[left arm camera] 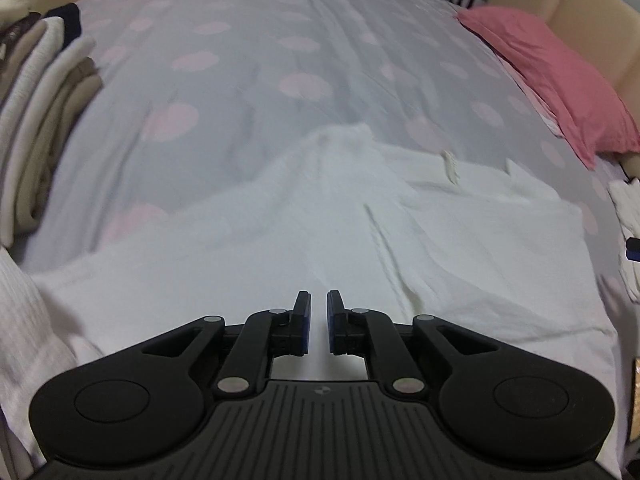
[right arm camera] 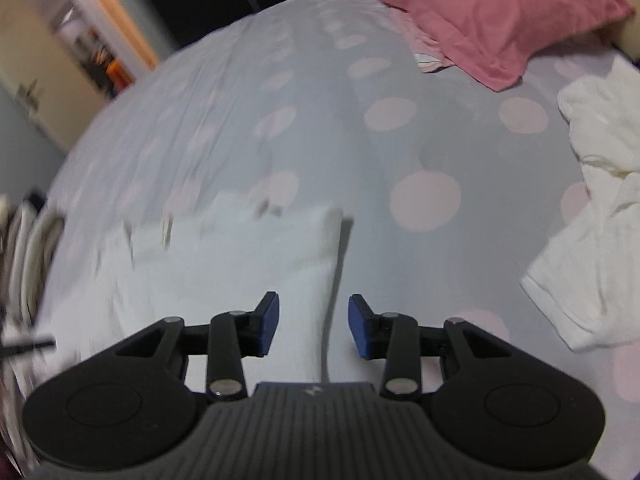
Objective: Fold clothes
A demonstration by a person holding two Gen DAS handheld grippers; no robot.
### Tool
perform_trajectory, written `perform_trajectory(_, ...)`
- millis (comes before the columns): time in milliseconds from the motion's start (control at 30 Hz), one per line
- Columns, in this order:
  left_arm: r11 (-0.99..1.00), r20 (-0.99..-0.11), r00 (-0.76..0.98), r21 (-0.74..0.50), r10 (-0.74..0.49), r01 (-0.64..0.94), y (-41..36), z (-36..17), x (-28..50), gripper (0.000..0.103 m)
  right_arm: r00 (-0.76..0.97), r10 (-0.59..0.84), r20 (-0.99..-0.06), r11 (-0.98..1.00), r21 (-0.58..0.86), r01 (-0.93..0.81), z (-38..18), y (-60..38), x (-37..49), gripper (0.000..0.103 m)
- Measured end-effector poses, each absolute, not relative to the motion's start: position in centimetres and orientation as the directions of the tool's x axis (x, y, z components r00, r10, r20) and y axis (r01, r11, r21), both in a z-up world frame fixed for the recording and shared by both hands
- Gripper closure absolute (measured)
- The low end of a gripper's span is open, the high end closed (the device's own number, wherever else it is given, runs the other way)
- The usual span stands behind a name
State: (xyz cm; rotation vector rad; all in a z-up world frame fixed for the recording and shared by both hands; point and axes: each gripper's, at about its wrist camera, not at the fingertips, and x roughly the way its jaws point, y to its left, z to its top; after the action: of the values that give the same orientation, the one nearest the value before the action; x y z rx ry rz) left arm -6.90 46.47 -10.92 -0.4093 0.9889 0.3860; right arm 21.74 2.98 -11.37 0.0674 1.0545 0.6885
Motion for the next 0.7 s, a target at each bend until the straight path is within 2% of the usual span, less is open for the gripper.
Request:
perform_trajectory(167,0.840,-0.862,0.479,-0.129,0.167,-0.526,49.6,-12.1,-6.6,0.097,0.311,0.574,-0.757,0.803,0.447,-0.393,-13.7,5.4,26.6,0.060)
perform_trajectory(300,0.829,-0.869,0.463,-0.124,0.175,-0.546,51.1,-13.4,-6.4,0.097,0.317,0.554,-0.770,0.825,0.456,-0.334,-16.0,7.1,29.4,0.057)
perform_trajectory(467,0.822,-0.875,0.454,-0.133,0.165,-0.554,52.0,-14.9,-6.5,0.097,0.262,0.609,-0.749,0.790,0.541,-0.288,-18.6,8.6,30.6,0.057)
perform_trajectory(500,0.820,-0.877,0.453,-0.135,0.163,-0.556,52.0,-15.1,-6.6,0.097,0.255,0.614,-0.747,0.783,0.538,-0.312,-18.7,9.1,30.3,0.060)
perform_trajectory(567,0.818,-0.877,0.453,-0.139,0.160,-0.559,51.9,-15.5,-6.7,0.097,0.247,0.594,-0.765,0.787,0.490,-0.375,-18.6,10.3,29.6,0.091)
perform_trajectory(600,0.817,-0.875,0.456,-0.141,0.161,-0.559,51.8,-15.5,-6.8,0.097,0.246,0.581,-0.776,0.790,0.464,-0.400,-18.5,10.8,29.3,0.097)
perform_trajectory(700,0.819,-0.871,0.462,-0.140,0.165,-0.556,51.7,-15.2,-7.2,0.097,0.322,0.550,-0.770,0.806,0.390,-0.444,-17.2,10.8,28.2,0.097)
